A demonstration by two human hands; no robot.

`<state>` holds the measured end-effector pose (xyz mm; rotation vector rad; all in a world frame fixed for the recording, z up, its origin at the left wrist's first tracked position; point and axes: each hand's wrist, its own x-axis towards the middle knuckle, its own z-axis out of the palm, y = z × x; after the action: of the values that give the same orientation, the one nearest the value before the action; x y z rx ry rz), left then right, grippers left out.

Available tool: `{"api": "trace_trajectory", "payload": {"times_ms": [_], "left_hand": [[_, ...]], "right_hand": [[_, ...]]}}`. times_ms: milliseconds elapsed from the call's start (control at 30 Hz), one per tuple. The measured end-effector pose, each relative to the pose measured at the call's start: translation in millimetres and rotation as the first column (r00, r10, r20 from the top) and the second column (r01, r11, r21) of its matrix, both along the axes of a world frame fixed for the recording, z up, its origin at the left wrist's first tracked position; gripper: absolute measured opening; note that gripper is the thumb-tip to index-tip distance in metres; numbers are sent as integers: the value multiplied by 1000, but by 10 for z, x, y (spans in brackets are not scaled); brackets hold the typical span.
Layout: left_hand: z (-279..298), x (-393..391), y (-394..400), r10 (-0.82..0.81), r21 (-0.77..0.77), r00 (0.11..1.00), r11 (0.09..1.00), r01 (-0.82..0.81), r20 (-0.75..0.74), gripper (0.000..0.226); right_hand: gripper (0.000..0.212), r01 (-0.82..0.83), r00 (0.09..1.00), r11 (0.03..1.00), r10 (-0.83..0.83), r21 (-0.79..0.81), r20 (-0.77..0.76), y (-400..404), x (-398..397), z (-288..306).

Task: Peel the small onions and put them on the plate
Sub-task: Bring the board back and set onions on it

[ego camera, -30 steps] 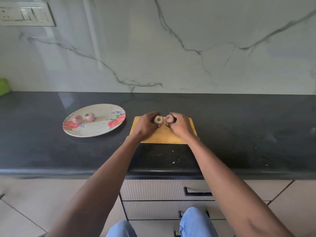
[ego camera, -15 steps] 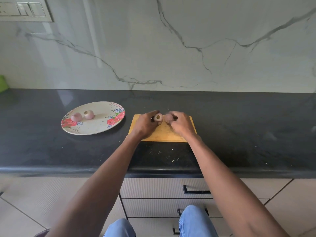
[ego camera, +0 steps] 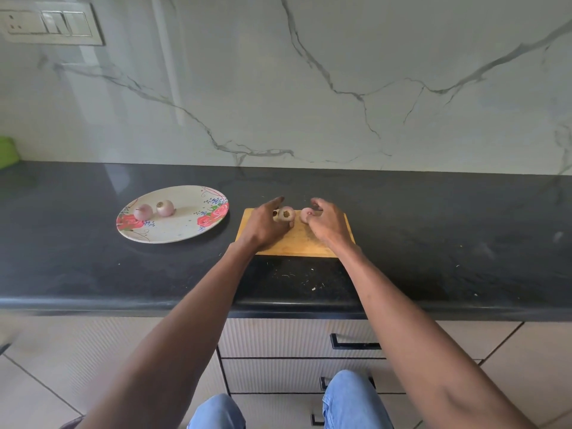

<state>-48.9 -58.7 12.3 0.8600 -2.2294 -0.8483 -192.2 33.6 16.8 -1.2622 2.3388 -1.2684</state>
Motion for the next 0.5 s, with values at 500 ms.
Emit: {"api": "trace_trajectory", "payload": {"times_ms": [500], "left_hand": [[-40, 1922, -932, 741, 27, 599, 635, -772, -304, 42]], "right_hand": [[37, -385, 914, 914, 357, -129, -194, -1321, 1691, 190]]}}
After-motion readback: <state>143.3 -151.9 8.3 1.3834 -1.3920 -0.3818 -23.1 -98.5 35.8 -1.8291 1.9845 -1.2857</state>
